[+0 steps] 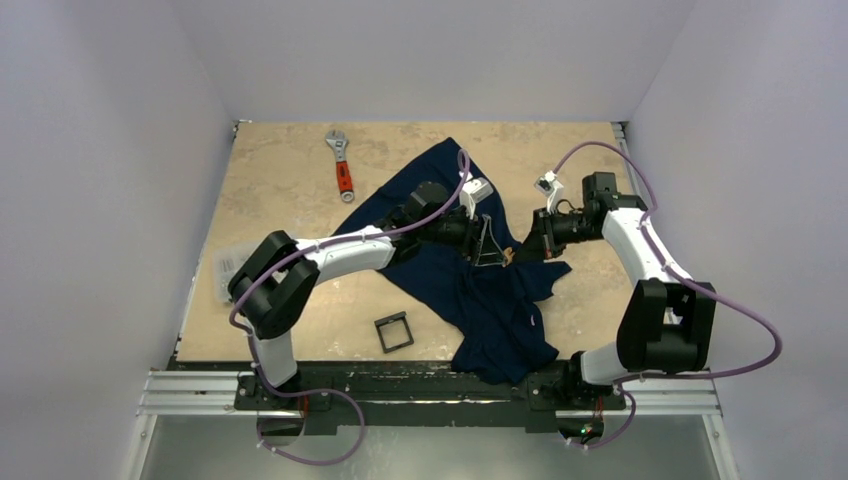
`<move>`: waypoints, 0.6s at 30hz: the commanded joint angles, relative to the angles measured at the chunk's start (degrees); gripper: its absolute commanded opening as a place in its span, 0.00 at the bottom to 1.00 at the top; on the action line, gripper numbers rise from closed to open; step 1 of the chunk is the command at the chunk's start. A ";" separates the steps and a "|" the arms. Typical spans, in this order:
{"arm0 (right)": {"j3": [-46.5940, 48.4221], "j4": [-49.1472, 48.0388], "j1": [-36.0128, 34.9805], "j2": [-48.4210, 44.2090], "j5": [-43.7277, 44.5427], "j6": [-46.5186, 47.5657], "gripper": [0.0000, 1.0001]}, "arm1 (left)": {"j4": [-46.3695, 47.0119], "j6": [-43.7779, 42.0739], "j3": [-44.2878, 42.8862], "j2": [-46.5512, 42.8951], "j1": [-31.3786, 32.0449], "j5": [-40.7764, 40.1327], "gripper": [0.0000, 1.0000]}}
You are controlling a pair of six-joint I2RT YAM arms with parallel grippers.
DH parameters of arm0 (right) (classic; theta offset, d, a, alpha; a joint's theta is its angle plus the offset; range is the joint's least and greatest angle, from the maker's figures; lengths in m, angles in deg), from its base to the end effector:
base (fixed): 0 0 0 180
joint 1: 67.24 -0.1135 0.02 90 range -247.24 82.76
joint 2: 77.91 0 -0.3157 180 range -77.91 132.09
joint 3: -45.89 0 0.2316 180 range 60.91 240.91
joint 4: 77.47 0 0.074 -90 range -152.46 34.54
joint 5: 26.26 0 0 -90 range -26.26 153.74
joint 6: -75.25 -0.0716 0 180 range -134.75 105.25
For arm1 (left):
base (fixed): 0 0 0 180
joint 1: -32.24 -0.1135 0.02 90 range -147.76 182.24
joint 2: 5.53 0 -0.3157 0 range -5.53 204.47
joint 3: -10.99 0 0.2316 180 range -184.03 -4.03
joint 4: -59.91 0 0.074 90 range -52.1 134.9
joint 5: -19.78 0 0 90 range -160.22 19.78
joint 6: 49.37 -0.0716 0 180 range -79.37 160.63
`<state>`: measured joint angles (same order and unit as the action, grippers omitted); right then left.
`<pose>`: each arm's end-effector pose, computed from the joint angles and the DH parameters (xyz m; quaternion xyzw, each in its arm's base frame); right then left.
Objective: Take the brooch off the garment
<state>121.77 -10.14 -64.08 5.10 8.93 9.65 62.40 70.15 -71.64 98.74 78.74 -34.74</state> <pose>0.2451 0.0451 0.2871 -0.2233 0.8531 0.4143 0.2252 0.2714 -0.3464 0.2906 0.2893 0.7415 -0.5356 0.2821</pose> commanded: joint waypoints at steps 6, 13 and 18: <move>-0.17 -3.33 0.78 -0.57 -1.44 -12.24 0.00 | 5.41 7.40 -0.55 2.11 0.35 -2.16 0.55; -2.34 -5.98 0.88 -2.81 -0.66 -16.01 0.00 | 5.34 9.51 -1.00 3.38 0.30 -2.92 0.50; -2.48 -6.43 0.88 -3.18 0.47 -16.32 0.00 | 8.24 11.33 -0.59 4.39 0.27 -1.24 0.41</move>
<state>119.47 -14.78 -63.43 4.09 9.10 -4.90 65.83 79.19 -71.64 102.58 79.13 -37.01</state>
